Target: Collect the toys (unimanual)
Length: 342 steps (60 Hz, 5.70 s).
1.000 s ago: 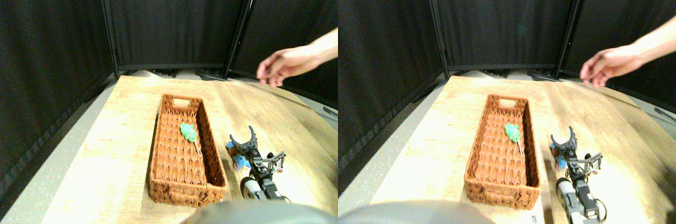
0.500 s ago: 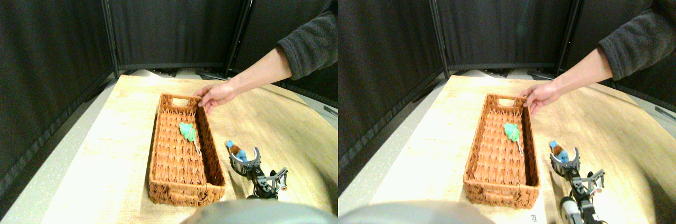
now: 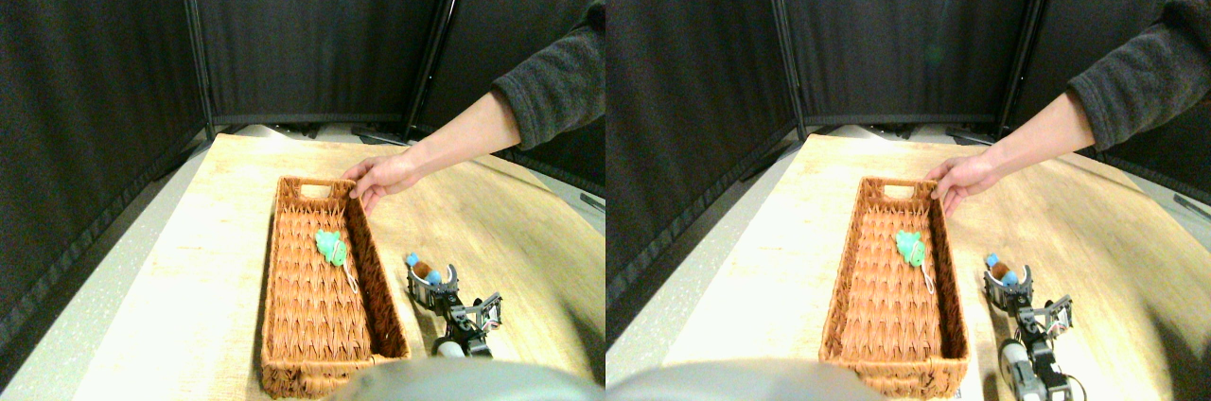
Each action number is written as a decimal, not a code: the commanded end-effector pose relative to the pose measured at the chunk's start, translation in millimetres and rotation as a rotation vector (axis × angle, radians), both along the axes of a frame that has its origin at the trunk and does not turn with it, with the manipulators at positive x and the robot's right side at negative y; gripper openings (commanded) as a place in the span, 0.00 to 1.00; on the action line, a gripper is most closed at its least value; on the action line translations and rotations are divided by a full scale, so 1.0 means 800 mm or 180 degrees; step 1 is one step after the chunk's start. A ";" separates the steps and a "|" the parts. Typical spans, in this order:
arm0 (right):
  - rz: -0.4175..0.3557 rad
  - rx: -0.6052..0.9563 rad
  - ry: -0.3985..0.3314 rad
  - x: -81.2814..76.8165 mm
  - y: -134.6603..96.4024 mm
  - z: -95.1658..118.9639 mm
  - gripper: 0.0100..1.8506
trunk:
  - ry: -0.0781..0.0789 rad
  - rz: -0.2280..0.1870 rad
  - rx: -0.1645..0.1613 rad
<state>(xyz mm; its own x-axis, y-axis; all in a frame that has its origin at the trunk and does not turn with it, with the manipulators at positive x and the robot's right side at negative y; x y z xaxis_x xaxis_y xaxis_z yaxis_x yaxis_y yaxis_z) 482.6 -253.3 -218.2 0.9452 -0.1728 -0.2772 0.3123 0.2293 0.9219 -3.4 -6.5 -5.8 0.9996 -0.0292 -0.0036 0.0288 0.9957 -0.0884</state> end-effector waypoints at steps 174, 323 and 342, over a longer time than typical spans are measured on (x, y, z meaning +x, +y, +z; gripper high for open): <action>0.1425 -0.0761 -0.0337 0.063 0.217 0.122 0.03 | -0.0090 0.0594 -0.0845; 0.0268 -0.0870 0.0026 -0.090 -0.030 0.067 0.47 | 0.0181 -0.0329 -0.0077; 0.0369 -0.0761 0.0113 -0.099 -0.018 0.090 0.50 | 0.0199 -0.0328 -0.0145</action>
